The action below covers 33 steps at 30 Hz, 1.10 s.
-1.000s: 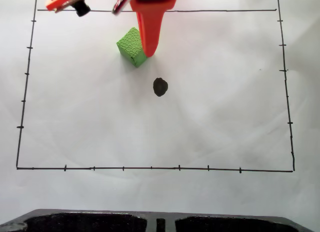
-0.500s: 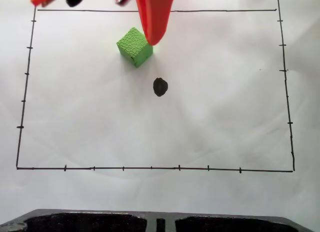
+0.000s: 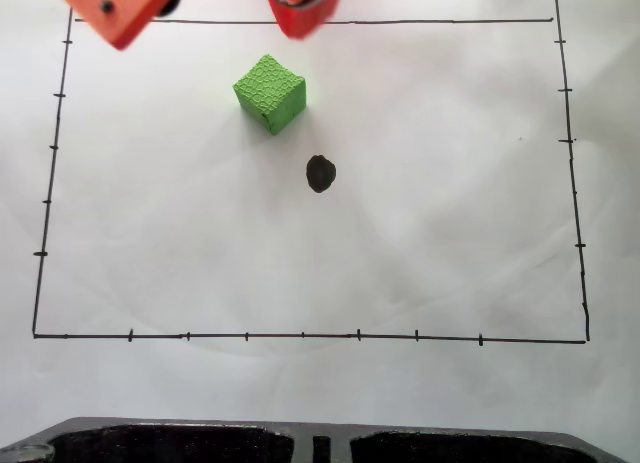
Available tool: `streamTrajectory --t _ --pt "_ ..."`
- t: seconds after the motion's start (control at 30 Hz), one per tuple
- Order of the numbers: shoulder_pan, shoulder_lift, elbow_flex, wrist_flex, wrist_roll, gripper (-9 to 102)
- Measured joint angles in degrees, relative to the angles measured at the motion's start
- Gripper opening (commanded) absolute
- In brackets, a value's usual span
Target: Grasp the colored block, Place it on the black dot, and then return the arm to the default position.
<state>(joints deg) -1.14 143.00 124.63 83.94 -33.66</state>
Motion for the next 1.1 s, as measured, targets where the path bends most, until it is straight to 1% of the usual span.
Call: streamTrajectory --t 0.1,0.33,0.57,0.67,0.73,0.77,0.97,1.1 --pt "2.37 0.0 0.0 0.7 -4.31 0" --pt "7.38 -0.62 3.6 -3.25 -10.9 1" --pt "12.04 -1.14 8.0 -4.83 -13.8 9" --pt "13.18 -1.14 10.2 -4.83 -15.12 15" --pt "13.71 -1.14 10.9 -5.36 -15.73 16" --pt "13.89 -1.14 11.07 -5.71 -16.0 19" --pt "14.68 -3.08 11.16 -6.33 -18.19 25" --pt "15.73 -3.69 11.25 -6.59 -20.04 27"
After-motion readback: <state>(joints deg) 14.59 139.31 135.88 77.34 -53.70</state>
